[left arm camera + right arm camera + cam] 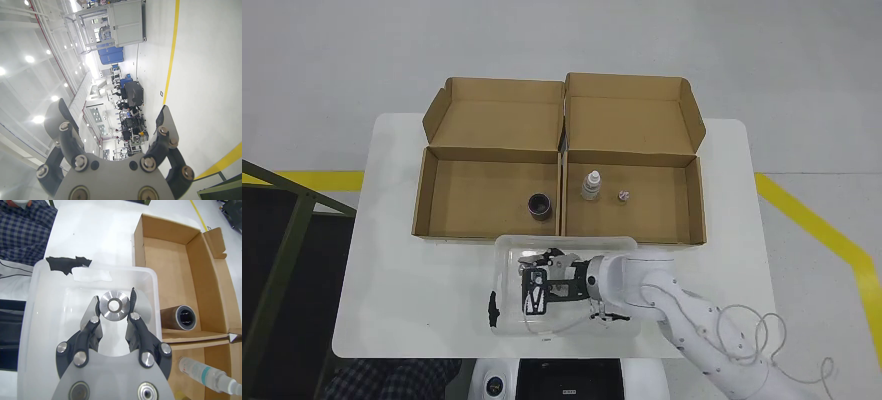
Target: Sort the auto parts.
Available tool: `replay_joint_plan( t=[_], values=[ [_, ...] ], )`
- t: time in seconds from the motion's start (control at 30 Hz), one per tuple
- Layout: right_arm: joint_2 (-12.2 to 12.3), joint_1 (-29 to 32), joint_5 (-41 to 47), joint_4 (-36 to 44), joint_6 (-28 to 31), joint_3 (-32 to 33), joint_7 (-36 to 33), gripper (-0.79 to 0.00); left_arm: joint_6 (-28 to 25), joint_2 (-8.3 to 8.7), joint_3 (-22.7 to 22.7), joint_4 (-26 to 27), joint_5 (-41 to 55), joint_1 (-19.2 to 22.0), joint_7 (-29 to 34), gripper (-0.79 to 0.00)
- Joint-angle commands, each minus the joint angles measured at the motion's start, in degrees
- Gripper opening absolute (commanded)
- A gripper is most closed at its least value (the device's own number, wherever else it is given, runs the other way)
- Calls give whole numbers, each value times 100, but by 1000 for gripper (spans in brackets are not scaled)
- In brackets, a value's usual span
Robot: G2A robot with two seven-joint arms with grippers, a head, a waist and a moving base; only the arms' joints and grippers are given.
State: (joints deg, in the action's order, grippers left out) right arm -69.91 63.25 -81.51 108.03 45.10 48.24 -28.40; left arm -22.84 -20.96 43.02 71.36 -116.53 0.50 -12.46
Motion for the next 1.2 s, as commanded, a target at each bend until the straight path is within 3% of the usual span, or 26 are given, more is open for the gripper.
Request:
replay_joint_plan(
  t=[0.0,0.37,0.7,1.17],
  values=[
    [39,83,27,131,22,162,67,-785,0,0,0,0,0,0,0,0],
    [244,708,717,669,153,1221,1059,-785,0,0,0,0,0,0,0,0],
    [358,792,1354,721,214,1988,1314,-785,0,0,0,0,0,0,0,0],
    [388,396,1728,364,35,2103,1160,-785,0,0,0,0,0,0,0,0]
  ],
)
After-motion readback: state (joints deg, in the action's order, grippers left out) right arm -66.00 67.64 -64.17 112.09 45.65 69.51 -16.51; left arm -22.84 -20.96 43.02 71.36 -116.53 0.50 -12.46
